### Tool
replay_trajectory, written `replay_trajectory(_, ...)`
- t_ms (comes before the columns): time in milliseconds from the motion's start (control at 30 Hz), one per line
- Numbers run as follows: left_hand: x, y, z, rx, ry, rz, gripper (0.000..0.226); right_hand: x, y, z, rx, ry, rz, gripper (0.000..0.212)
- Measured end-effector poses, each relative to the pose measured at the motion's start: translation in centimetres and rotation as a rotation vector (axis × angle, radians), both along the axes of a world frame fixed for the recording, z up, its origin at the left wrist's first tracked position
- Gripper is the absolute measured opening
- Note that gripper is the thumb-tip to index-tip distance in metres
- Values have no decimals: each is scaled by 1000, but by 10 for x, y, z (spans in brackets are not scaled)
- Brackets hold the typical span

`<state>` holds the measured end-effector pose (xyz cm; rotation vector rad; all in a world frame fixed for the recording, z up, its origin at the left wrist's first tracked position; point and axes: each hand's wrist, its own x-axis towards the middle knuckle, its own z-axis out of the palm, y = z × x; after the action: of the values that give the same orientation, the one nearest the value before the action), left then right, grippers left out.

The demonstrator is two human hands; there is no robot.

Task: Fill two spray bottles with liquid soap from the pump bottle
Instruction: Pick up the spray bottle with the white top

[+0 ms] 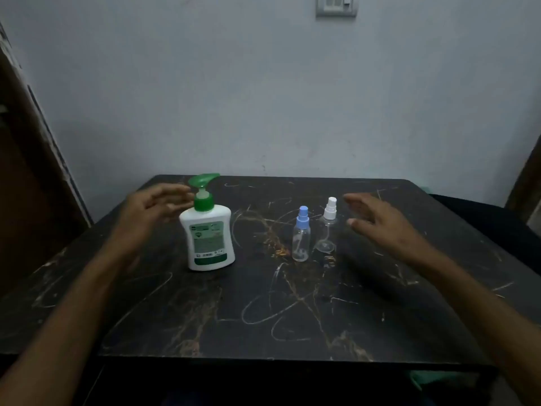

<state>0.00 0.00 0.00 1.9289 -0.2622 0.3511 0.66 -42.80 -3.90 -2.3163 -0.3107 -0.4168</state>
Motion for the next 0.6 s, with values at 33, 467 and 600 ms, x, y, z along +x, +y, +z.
replay_trajectory(33, -4, 1, -1, -68, 35, 5, 43, 0, 3, -1, 17, -7, 22, 54)
replay_trajectory(467, -17, -25, -18, 132, 196, -58, 55, -6, 39, -13, 75, 63, -18, 41)
replay_trajectory(600, -12, -42, -16, 126, 197, -100, 50, -10, 36, -16, 74, 53, -35, 39)
